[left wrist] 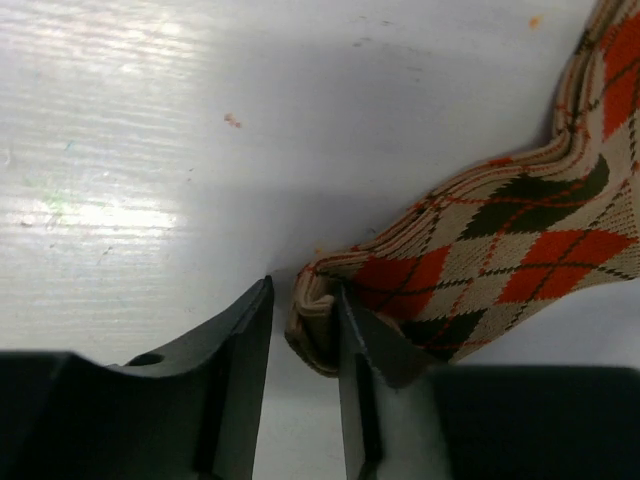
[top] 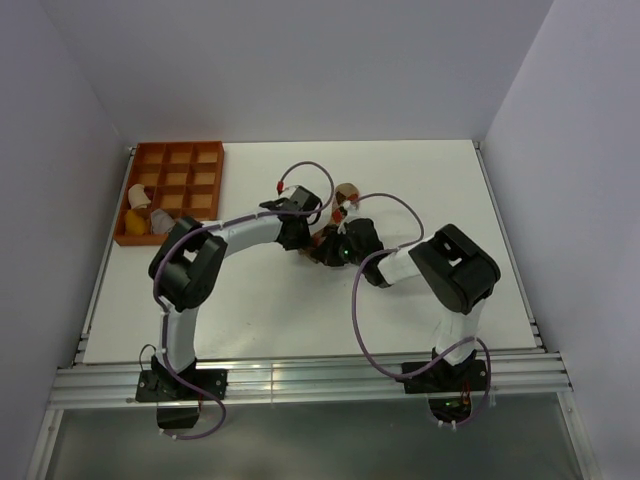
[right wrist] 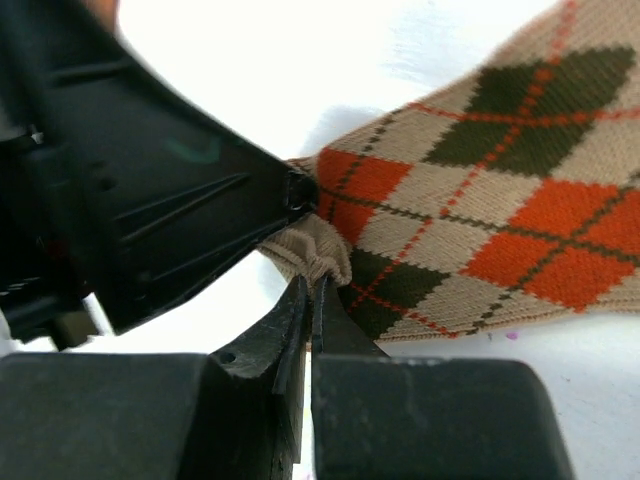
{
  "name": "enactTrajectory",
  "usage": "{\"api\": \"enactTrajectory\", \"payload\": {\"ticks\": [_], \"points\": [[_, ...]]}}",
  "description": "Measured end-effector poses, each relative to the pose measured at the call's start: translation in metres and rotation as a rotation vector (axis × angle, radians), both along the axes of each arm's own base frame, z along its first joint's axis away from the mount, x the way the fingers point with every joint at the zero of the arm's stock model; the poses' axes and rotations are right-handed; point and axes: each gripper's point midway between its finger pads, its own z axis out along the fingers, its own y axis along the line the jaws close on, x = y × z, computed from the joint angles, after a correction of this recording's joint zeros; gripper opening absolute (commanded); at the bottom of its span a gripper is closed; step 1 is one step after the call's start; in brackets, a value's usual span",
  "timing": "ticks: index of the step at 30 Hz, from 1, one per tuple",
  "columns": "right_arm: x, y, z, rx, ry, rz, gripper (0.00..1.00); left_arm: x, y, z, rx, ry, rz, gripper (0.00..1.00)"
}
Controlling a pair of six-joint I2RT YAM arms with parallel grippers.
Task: Roll the socks
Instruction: Roll the sock at the center of the board.
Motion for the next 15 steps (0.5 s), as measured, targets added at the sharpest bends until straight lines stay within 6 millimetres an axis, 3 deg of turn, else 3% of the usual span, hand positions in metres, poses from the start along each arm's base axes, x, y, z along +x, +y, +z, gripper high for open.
{"api": "enactTrajectory", "payload": {"ticks": [2, 6, 15], "points": [[0.001, -0.003, -0.001, 0.046, 0.052, -0.020, 0.00, -0.001, 0.004, 0.001, -0.020, -0.006, 0.023, 0.55], [0.002, -0.005, -0.002, 0.150, 0.162, -0.053, 0.00, -0.005, 0.017, 0.008, -0.069, -0.032, 0.073, 0.68], [0.003, -0.016, -0.004, 0.405, 0.413, -0.143, 0.00, -0.022, 0.039, 0.033, -0.291, -0.174, 0.140, 0.64]]}}
